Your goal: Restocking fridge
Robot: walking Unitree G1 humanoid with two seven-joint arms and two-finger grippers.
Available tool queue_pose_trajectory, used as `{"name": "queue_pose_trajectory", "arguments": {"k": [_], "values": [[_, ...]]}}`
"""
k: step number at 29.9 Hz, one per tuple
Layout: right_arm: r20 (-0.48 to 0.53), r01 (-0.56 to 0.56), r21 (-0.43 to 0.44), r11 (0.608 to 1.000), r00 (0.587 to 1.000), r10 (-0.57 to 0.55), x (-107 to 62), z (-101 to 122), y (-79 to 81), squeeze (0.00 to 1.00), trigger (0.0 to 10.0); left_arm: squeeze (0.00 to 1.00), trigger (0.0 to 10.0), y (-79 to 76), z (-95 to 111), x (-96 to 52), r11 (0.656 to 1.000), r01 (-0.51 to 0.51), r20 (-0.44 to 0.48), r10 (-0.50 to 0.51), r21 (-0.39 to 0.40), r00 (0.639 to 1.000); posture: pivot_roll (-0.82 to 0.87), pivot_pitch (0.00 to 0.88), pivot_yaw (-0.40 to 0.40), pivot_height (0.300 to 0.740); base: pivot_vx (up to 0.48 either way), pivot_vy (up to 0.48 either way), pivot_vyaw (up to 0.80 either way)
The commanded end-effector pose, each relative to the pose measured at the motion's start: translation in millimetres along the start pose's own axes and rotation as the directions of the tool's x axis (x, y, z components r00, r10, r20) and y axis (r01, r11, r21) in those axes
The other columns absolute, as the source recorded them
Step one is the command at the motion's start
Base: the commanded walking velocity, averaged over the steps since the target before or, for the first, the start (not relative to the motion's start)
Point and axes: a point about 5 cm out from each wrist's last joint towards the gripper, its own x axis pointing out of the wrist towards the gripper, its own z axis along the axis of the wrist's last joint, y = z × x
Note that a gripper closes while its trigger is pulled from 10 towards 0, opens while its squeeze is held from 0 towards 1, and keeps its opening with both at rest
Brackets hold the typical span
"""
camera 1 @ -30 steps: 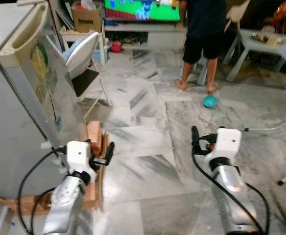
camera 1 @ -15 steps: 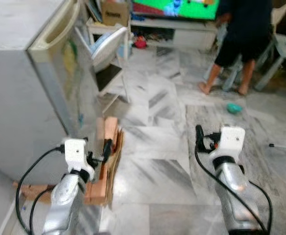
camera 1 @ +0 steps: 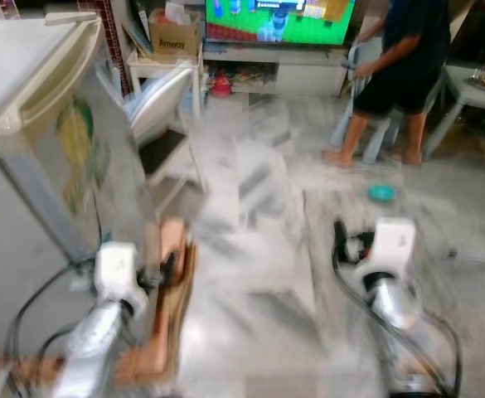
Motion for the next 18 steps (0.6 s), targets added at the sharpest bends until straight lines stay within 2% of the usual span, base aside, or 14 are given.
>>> {"name": "queue_pose_trajectory", "arguments": {"k": [1,4,7,9,12,14,18], "values": [[-0.002,0.017,-0.014,1.000,1.000,-0.017,-0.4,-1,-6.8,0.00,10.0,0.00,10.0,-1.7,2,-0.3,1.000,0.002,-0.001,-0.002,0.000,1.000,0.06,0.016,-0.015,0.740,0.000,0.000,0.00],[0.008,0.024,-0.021,0.999,1.000,-0.024,2.1,2,-10.9,0.00,10.0,0.00,10.0,6.6,16,-5.9,0.997,-0.064,0.058,0.061,0.043,0.996,0.06,0.020,-0.003,0.740,0.000,0.000,0.00],[0.008,0.028,-0.024,0.999,1.000,-0.028,5.0,3,-12.7,0.00,10.0,0.00,10.0,10.6,19,-6.9,0.991,-0.121,0.086,0.115,0.063,0.990,0.06,0.019,-0.011,0.740,0.000,0.000,0.00],[0.002,0.024,-0.023,0.999,1.000,-0.024,6.6,2,-11.7,0.00,10.0,0.00,10.0,10.0,16,-4.7,0.986,-0.142,0.085,0.135,0.086,0.987,0.05,0.019,-0.015,0.740,0.000,0.000,0.00],[-0.001,0.010,-0.023,1.000,1.000,-0.010,6.7,1,-7.9,0.00,10.0,0.00,10.0,9.0,14,0.5,0.984,-0.162,0.083,0.157,0.066,0.984,0.04,0.016,-0.023,0.740,0.000,0.000,0.00],[-0.005,0.003,-0.027,1.000,1.000,-0.003,6.4,0,-5.9,0.00,10.0,0.00,10.0,11.4,14,3.9,0.975,-0.200,0.082,0.193,0.095,0.978,0.04,0.013,-0.028,0.740,0.000,0.000,0.00],[-0.016,-0.020,-0.034,0.999,1.000,0.019,5.1,-1,-4.1,0.00,10.0,0.00,10.0,12.3,15,8.5,0.965,-0.244,0.074,0.238,0.094,0.968,0.03,0.011,-0.030,0.740,0.000,0.000,0.00]]}}
